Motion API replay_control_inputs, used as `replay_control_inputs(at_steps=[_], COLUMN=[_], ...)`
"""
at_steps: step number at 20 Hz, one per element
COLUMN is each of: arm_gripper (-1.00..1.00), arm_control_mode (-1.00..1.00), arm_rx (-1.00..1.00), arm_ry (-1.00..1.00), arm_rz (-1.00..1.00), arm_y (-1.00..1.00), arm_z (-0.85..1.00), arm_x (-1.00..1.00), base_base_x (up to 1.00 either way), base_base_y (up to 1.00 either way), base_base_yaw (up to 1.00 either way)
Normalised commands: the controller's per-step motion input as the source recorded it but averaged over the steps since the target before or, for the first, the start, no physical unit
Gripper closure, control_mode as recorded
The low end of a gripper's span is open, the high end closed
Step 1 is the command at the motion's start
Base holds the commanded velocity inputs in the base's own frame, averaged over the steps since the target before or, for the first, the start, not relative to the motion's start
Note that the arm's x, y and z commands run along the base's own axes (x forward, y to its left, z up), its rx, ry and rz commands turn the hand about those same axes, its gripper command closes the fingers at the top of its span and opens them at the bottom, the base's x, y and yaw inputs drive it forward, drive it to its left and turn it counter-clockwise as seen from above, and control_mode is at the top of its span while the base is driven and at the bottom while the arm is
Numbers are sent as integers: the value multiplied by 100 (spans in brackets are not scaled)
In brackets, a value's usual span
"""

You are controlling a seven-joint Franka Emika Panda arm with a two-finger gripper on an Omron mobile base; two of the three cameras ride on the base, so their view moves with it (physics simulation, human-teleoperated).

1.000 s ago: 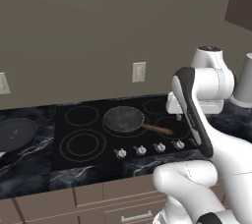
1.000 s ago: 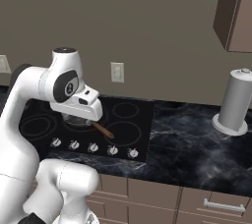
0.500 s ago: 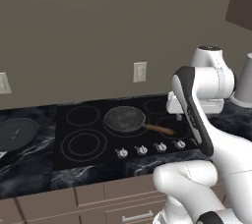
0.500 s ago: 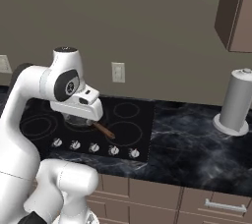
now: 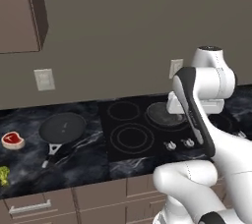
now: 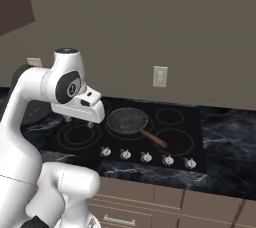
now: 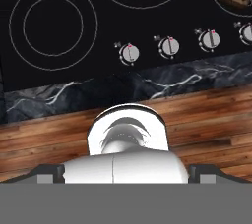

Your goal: Place both pans onto different burners. Then place the broccoli and the steak on different pans.

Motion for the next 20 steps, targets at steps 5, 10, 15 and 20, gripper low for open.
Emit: replay_control_inputs(at_steps=[5,10,15,20], arm_gripper=[-100,-100,-100,-100], arm_control_mode=[100,100,100,100], arm_rx=[0,0,0,0], arm_ry=[0,0,0,0], arm_rz=[0,0,0,0], arm_y=[0,0,0,0], arm_z=[0,0,0,0], arm_x=[0,0,0,0], base_base_x=[-1,0,0,0], base_base_y=[52,35,43,48], base_base_yaw=[0,0,0,0])
